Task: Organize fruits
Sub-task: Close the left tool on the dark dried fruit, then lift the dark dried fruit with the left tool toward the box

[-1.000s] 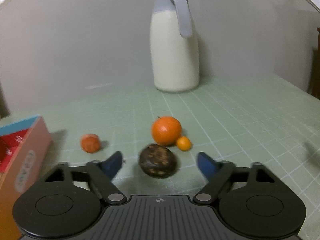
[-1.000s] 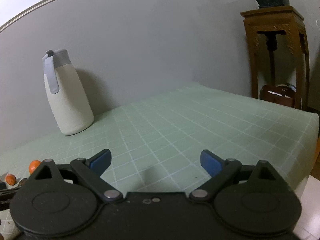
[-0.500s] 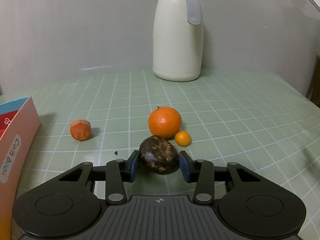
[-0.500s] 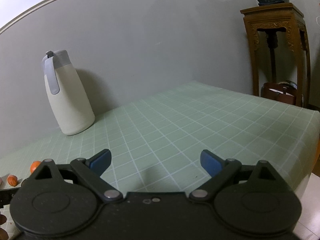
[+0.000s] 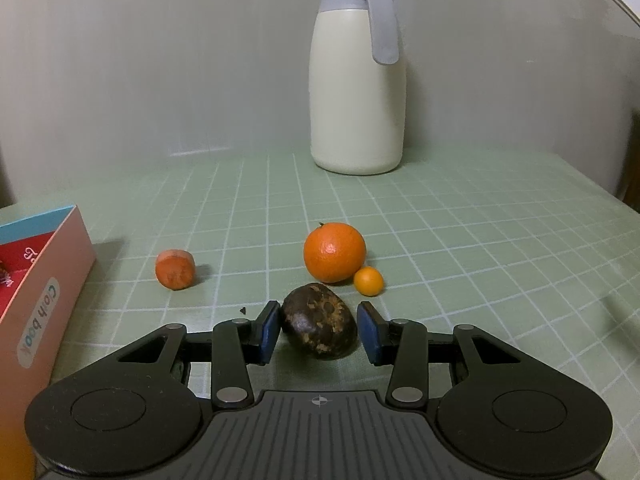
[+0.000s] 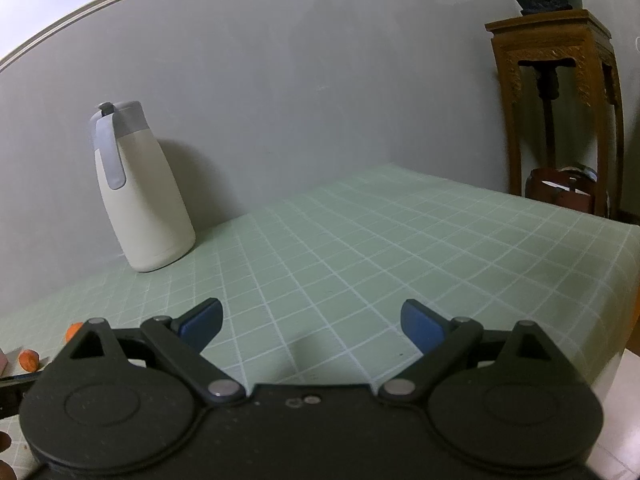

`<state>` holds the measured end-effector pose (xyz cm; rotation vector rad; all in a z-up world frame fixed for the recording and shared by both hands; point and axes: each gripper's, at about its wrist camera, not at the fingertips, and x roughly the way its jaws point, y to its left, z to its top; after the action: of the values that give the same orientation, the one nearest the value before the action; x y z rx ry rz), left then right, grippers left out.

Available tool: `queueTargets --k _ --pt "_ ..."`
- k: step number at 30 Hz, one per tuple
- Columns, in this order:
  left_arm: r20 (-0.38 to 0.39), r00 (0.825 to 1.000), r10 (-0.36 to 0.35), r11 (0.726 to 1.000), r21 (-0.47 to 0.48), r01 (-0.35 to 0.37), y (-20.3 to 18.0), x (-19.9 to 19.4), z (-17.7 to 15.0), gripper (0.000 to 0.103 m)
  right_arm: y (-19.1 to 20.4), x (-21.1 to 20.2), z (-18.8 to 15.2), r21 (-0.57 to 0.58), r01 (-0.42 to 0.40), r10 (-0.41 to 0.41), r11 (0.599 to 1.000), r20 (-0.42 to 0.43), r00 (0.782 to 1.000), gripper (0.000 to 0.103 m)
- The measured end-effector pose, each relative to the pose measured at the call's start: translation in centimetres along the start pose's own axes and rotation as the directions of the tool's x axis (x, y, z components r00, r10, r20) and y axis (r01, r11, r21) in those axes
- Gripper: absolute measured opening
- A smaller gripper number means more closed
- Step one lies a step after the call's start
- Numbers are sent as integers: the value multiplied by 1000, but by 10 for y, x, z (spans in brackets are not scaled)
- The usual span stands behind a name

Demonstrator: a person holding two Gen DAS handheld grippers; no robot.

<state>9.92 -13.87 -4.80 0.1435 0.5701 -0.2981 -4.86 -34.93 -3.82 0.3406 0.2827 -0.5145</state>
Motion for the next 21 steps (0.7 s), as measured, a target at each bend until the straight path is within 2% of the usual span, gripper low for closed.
queueTargets --k 14,21 --pt "-14 1000 2 1000 15 -2 2 -2 -2 43 0 1 1 0 -12 12 1000 -9 1000 96" --pt "15 1000 -11 1000 -2 11 6 -6 -4 42 5 1 0 -7 -29 29 1000 -6 1000 96"
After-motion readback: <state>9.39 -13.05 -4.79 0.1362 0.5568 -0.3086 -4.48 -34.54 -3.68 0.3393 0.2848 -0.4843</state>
